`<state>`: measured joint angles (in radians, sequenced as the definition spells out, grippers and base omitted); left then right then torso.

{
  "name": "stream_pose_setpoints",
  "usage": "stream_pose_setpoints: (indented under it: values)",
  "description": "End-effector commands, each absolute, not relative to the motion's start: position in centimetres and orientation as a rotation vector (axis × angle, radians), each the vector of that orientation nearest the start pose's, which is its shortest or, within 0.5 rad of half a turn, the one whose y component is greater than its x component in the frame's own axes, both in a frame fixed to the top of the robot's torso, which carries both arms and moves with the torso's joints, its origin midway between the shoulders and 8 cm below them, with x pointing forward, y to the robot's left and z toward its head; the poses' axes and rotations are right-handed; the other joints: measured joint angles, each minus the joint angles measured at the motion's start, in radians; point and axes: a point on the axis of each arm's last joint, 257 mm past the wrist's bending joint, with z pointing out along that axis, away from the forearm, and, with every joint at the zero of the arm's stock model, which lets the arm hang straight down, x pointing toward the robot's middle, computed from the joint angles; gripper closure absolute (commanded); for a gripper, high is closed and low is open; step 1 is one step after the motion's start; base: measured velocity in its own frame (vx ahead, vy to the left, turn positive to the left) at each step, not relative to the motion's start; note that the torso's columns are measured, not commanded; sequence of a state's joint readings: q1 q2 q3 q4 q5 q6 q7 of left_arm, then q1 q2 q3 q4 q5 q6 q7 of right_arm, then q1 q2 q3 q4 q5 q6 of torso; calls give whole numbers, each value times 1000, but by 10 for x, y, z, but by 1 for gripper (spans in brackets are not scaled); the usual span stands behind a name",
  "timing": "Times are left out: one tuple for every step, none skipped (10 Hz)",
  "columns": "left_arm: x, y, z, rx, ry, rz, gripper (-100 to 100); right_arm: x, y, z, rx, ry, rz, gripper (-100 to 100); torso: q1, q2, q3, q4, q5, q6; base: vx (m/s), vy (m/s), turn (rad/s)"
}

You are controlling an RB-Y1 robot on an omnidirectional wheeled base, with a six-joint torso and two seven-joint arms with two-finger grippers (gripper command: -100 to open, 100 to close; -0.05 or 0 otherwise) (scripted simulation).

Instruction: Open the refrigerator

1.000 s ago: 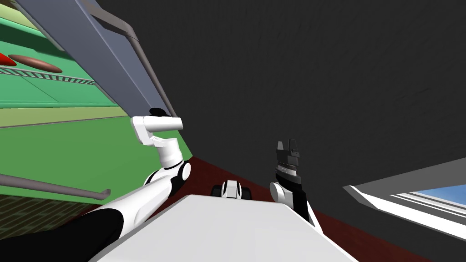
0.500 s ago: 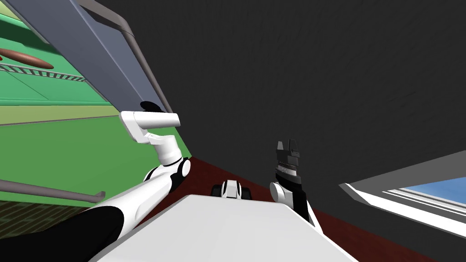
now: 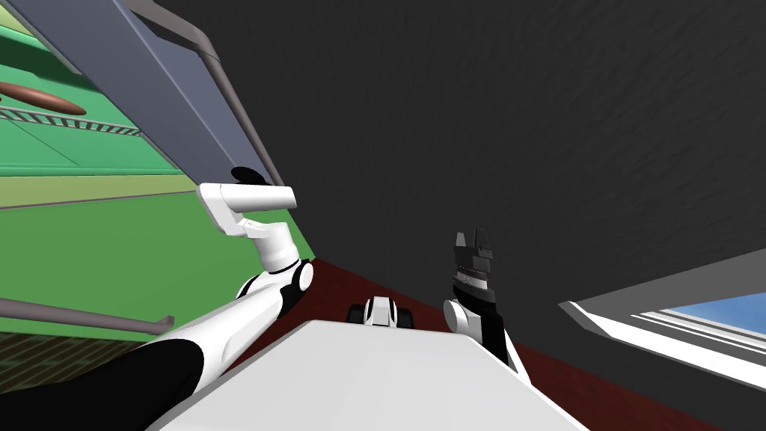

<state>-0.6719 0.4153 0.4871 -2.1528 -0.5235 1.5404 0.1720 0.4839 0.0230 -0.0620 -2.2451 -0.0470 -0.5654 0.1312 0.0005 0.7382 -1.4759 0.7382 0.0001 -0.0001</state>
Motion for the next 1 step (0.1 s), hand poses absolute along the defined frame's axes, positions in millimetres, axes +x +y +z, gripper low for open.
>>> stream_pose_setpoints:
  values:
    - [424,545,119,-1629,516,-464,0,335,-306,27,613,560,1159,0,0,0,0,0,0,0,0,0,0]
